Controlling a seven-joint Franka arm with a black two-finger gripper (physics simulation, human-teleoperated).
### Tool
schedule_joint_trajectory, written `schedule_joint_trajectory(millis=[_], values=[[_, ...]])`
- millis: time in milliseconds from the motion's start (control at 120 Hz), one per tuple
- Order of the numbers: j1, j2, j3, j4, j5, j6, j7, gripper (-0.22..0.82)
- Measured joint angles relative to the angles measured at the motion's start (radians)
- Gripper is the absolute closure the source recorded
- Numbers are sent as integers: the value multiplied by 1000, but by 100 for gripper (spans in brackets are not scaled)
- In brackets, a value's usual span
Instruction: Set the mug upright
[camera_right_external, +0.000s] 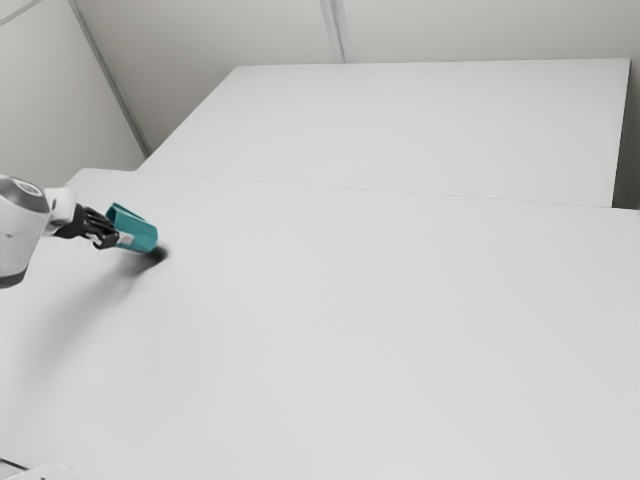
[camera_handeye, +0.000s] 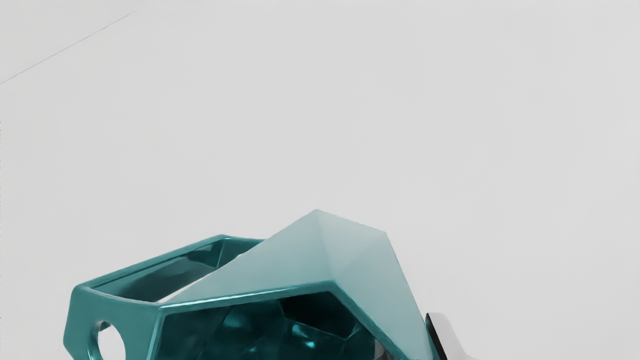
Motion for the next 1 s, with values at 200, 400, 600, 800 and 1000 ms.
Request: schedule_joint_trajectory(millis=[200,400,600,800,1000], values=[[-81,-89,11,-55,10,-2,-43,76],[-284,-203,123,-88,212,-78,-230,78],[-541,-294,292,-165,368,-165,-509,79],[-693,-322,349,-163,504,-283,-853,79],[-778,-292,337,-125,601,-407,-1190,79]])
